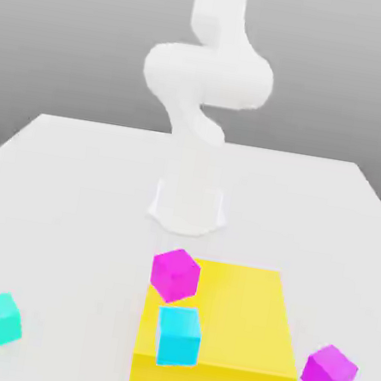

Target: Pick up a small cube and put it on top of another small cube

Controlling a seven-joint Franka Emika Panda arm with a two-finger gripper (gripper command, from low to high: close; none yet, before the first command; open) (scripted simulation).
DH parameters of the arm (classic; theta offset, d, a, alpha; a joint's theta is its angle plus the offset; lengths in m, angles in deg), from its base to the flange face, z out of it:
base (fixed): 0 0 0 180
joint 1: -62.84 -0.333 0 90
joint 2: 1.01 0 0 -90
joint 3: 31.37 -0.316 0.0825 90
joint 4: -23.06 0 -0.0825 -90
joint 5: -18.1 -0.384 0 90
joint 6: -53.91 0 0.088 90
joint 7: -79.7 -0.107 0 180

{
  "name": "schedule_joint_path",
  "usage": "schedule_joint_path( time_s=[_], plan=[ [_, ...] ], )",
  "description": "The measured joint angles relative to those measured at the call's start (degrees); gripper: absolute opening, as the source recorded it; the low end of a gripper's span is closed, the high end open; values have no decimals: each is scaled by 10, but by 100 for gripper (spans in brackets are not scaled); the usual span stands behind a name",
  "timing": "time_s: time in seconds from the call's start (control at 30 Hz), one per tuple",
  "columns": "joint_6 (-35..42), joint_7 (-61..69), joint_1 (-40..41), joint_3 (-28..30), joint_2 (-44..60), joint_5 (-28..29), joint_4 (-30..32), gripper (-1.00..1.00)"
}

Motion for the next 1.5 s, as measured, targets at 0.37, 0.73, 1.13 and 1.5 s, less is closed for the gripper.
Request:
schedule_joint_path(
  time_s=[0.37,0.73,1.13,1.5],
  plan=[
    [-90,-83,86,36,232,30,34,0],
    [-180,-111,166,84,461,-14,69,0],
    [-289,-80,223,55,647,-89,63,-100],
    [-199,-108,193,67,520,-38,98,-100]
  ],
)
